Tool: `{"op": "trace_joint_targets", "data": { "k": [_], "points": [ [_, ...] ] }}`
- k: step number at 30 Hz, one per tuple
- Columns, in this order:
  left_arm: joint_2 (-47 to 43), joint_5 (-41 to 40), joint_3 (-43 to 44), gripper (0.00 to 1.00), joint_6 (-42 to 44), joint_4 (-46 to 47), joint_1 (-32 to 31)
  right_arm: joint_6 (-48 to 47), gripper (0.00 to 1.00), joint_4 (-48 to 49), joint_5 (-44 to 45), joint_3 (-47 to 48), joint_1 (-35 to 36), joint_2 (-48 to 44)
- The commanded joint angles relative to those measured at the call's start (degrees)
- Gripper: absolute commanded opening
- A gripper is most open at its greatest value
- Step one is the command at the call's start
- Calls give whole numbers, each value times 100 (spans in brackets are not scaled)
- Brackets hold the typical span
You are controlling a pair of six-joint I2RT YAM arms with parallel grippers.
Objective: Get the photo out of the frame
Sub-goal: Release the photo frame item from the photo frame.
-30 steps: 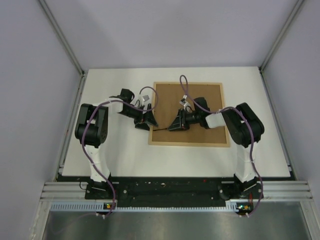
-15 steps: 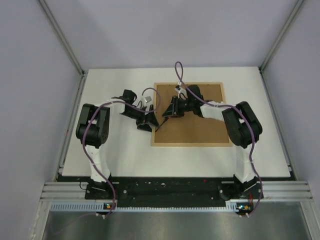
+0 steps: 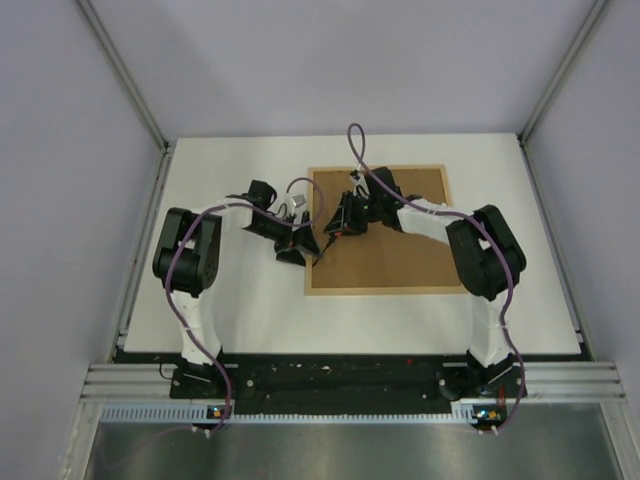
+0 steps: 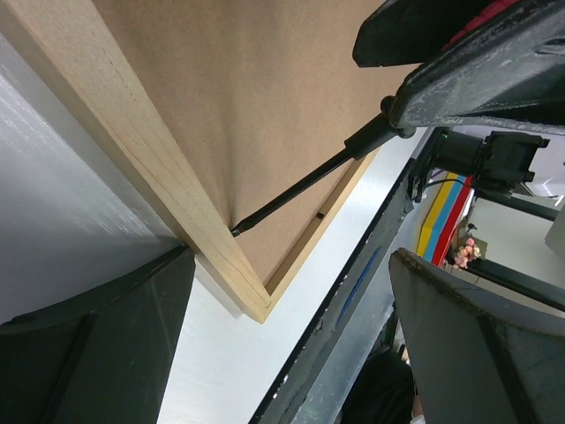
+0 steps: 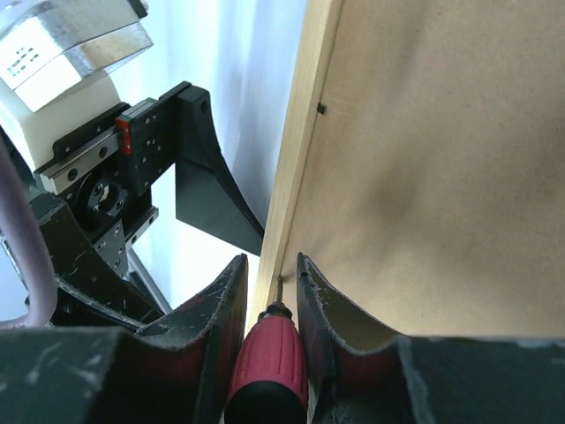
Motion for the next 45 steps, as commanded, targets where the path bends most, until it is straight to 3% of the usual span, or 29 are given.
{"op": "trace_joint_targets", "data": {
  "k": [1,20,24,31,45],
  "points": [
    [-252,-231,-7,98,104,446,-120,895,0,52,-679,190,314,-389],
    [-314,-406,63,98,209,341,-340,2136,0,1607,-1312,112,349,-125],
    [-366,-555,89,98,297,227,-349,865,0,205,-716,489,305,-107],
    [-463,-863,203,98,438,16,-340,212,0,-219,-258,296,-38,-344],
    [-463,-2268,599,98,737,-485,-77,-1115,0,-957,-276,190,-837,-836]
  ]
}}
